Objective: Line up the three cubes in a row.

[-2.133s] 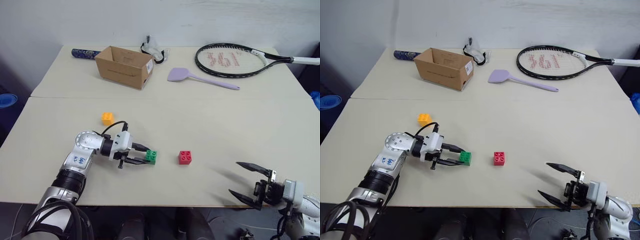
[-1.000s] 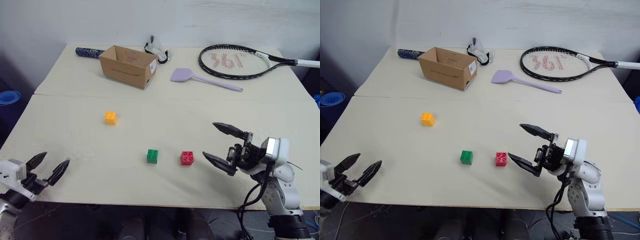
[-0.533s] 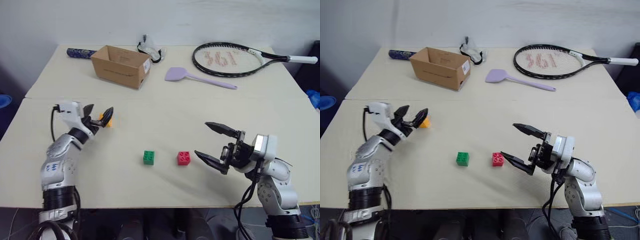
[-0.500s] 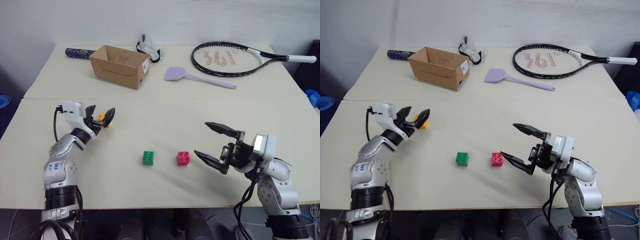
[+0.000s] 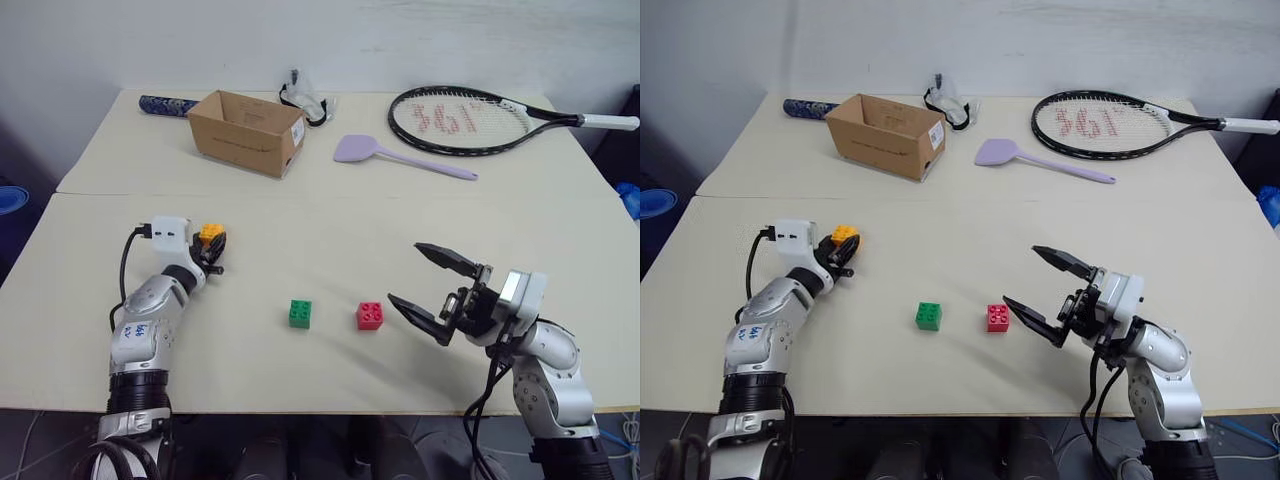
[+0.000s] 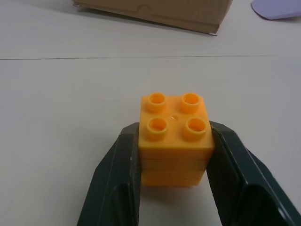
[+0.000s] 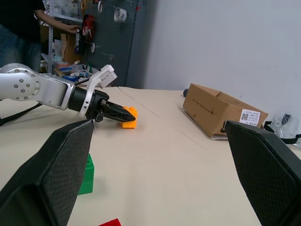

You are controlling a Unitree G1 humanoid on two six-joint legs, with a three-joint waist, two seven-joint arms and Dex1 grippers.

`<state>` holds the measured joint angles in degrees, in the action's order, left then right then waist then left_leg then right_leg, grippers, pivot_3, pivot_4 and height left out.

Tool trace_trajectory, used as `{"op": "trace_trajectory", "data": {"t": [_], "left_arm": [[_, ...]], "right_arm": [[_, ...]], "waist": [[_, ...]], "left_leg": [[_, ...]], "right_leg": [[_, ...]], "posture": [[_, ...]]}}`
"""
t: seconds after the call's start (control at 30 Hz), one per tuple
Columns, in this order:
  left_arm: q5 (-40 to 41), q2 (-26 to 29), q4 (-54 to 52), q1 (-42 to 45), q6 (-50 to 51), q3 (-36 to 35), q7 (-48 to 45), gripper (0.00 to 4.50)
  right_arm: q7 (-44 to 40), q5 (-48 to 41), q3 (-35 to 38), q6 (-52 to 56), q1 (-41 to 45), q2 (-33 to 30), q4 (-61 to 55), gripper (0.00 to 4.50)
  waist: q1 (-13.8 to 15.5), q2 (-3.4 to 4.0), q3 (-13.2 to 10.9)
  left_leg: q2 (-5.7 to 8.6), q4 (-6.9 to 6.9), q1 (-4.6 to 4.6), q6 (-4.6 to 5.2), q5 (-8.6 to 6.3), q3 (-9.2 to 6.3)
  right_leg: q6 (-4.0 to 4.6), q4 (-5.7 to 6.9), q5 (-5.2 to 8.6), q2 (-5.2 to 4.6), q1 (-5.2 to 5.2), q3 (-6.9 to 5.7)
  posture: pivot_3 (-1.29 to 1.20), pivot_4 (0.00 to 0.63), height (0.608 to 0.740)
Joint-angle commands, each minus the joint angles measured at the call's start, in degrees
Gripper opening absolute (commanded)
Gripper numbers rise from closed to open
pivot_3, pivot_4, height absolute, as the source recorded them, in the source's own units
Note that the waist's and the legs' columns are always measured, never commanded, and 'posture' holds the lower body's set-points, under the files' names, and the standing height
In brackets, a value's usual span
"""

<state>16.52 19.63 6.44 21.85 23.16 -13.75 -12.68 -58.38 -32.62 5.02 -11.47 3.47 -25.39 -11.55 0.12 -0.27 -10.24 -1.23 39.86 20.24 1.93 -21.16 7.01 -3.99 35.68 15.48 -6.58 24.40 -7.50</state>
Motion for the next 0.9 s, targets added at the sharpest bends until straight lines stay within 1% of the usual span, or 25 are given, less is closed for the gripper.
{"op": "trace_trajectory", "data": {"t": [0.03,0.1,0.17,0.23,0.27,0.3,0.33,0.37,0.43,0.5,0.57,0.63,0.73,0.9], "left_arm": [[0.56,1.69,-1.76,-0.23,-3.39,0.05,-4.44,1.51],[3.63,4.31,-1.72,-0.16,-6.06,-1.13,-12.16,1.51],[7.91,9.38,-1.41,-0.65,-7.35,-2.73,-23.73,1.51],[12.13,15.91,-0.03,-1.57,-7.48,-2.96,-38.25,1.51],[11.89,20.06,1.88,-1.77,-7.59,-1.32,-45.16,1.51],[11.48,22.79,3.32,-1.74,-7.76,0.06,-49.49,1.51],[9.54,25.45,5.78,-1.22,-10.49,2.09,-54.04,1.51],[7.17,27.96,8.89,0.03,-15.23,4.85,-60.45,1.51],[4.79,30.22,13.29,2.28,-22.06,8.29,-68.81,1.51],[4.6,30.48,16.99,4.09,-28.67,10.89,-76.65,1.51],[7.14,30.64,20.56,5.23,-34.72,15.37,-79.66,1.51],[8.46,30.62,23.26,6.2,-37.85,18.68,-79.82,1.51],[11.14,30.56,24.73,6.71,-40.16,23.25,-79.82,1.51],[12.85,30.24,26.6,7.45,-40.88,26.09,-79.82,1.51]], "right_arm": [[0.0,-0.27,1.23,-1.57,-0.6,-0.1,-2.63,4.5],[-0.74,-0.57,1.52,-1.79,-1.01,-0.54,-2.23,4.5],[-1.79,-1.14,2.13,-1.95,-1.39,-1.27,-1.62,4.5],[-3.1,-1.81,2.8,-1.69,-1.84,-2.31,-1.19,4.5],[-3.64,-2.09,2.97,-1.28,-1.93,-2.91,-1.11,4.5],[-4.08,-2.35,3.16,-0.97,-1.89,-3.36,-0.95,4.5],[-4.63,-2.63,3.37,-0.49,-1.86,-3.94,-0.82,4.5],[-5.45,-3.1,3.62,0.3,-1.98,-4.87,-0.97,4.5],[-6.58,-3.93,3.98,1.55,-2.07,-6.26,-1.34,4.5],[-7.2,-4.76,4.27,2.55,-2.11,-7.11,-1.88,4.5],[-7.67,-5.62,4.18,4.11,-2.43,-7.9,-3.26,4.5],[-7.84,-6.03,4.27,4.97,-2.67,-8.2,-4.09,4.5],[-7.64,-6.3,4.59,6.01,-3.21,-8.5,-5.07,4.5],[-9.11,-5.97,4.75,7.34,-4.46,-10.1,-5.99,4.5]], "waist": [[-0.01,0.0,0.0],[-0.07,-0.01,-0.01],[-0.24,0.0,0.0],[-0.49,0.0,-0.01],[-0.57,0.01,-0.01],[-0.61,0.03,-0.02],[-0.52,0.08,-0.01],[-0.45,0.1,-0.02],[0.06,0.1,-0.03],[0.44,0.1,-0.03],[0.55,0.09,-0.03],[0.45,0.09,-0.03],[0.01,0.09,-0.04],[-0.22,0.08,-0.04]], "left_leg": [[0.0,0.0,0.0,0.0,0.0,0.0],[0.0,0.0,0.01,0.0,0.0,0.0],[-0.02,0.0,0.03,-0.01,0.0,0.01],[-0.05,-0.01,0.02,-0.04,-0.02,0.03],[-0.1,-0.01,0.03,-0.07,-0.03,0.05],[-0.11,-0.01,0.02,-0.09,-0.04,0.06],[-0.12,-0.01,0.01,-0.1,-0.05,0.07],[-0.1,0.0,0.0,-0.1,-0.05,0.07],[-0.07,0.03,-0.01,-0.09,-0.05,0.06],[-0.02,0.05,0.02,-0.07,-0.05,0.04],[-0.03,0.09,0.07,-0.05,-0.06,0.04],[-0.04,0.08,0.08,-0.04,-0.07,0.03],[-0.07,0.08,0.08,-0.04,-0.07,0.01],[-0.06,0.08,0.1,-0.01,-0.07,0.02]], "right_leg": [[0.0,0.0,0.0,0.0,0.0,0.0],[0.0,0.0,0.0,0.0,0.01,-0.01],[0.01,0.0,0.0,0.02,0.04,-0.04],[0.06,0.01,0.03,0.03,0.07,-0.03],[0.09,0.02,0.05,0.08,0.08,-0.05],[0.12,0.02,0.07,0.1,0.09,-0.05],[0.14,0.01,0.08,0.12,0.09,-0.05],[0.14,0.0,0.08,0.12,0.08,-0.05],[0.16,-0.14,0.1,0.1,0.07,-0.06],[0.16,-0.13,0.1,0.01,0.08,-0.06],[0.16,-0.13,0.09,0.01,0.11,-0.05],[0.16,-0.09,0.09,-0.02,0.13,-0.02],[0.15,0.04,0.09,0.01,0.12,-0.06],[0.14,0.08,0.08,0.02,0.13,-0.07]], "posture": [[0.0,0.15,0.74],[0.0,0.15,0.74],[0.0,0.15,0.74],[0.0,0.15,0.74],[0.0,0.15,0.74],[0.0,0.15,0.74],[0.0,0.15,0.74],[0.0,0.15,0.74],[0.0,0.15,0.74],[0.0,0.15,0.74],[0.0,0.15,0.74],[0.0,0.15,0.74],[0.0,0.15,0.74],[0.0,0.15,0.74]]}}
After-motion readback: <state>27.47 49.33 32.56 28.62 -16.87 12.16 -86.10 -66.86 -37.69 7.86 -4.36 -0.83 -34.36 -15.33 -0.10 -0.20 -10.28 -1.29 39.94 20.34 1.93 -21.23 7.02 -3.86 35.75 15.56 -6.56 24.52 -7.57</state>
